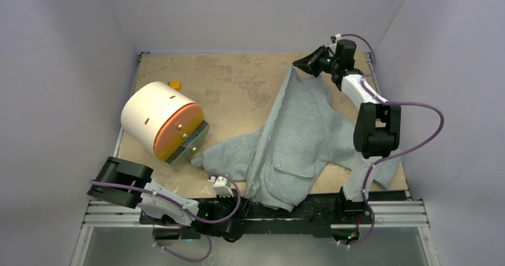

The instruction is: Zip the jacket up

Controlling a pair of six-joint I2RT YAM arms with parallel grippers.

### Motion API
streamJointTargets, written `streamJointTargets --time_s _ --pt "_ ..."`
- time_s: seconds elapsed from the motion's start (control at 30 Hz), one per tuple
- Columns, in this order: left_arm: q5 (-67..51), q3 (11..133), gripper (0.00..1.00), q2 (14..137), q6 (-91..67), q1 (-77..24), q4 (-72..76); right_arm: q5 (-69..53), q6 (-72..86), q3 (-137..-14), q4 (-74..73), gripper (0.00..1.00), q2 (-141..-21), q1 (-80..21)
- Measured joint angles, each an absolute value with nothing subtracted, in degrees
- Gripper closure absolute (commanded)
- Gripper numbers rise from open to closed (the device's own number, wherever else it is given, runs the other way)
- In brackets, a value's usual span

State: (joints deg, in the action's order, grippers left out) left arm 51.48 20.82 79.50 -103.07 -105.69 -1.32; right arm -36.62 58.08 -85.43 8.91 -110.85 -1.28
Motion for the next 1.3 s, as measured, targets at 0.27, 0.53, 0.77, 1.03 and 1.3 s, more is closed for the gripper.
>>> streamJointTargets --time_s 0.27,0.53,0.77,1.03,1.3 --pt "44.53 20.78 0.86 54.11 -94.02 -96.01 -12.43 -36.53 52.97 -106.1 1.15 1.0 -116.97 -0.21" --pt "35.03 31.22 0.26 48.82 -69.08 -76.47 -20.99 -30.89 49.34 -126.72 -0.05 0.45 -121.56 3.53" --pt "31.75 40.14 0.2 62.61 -59.79 -74.52 -26.96 -26.83 45.23 -105.51 1.76 0.3 -105.58 6.24" --pt "29.82 46.44 0.19 62.65 -50.3 -70.32 -28.56 -25.21 38.85 -72.25 0.32 0.21 -76.86 5.74" --pt "18.57 59.11 0.19 70.54 -36.29 -52.82 -24.86 -27.75 30.26 -61.28 -9.45 0.01 -54.54 3.36"
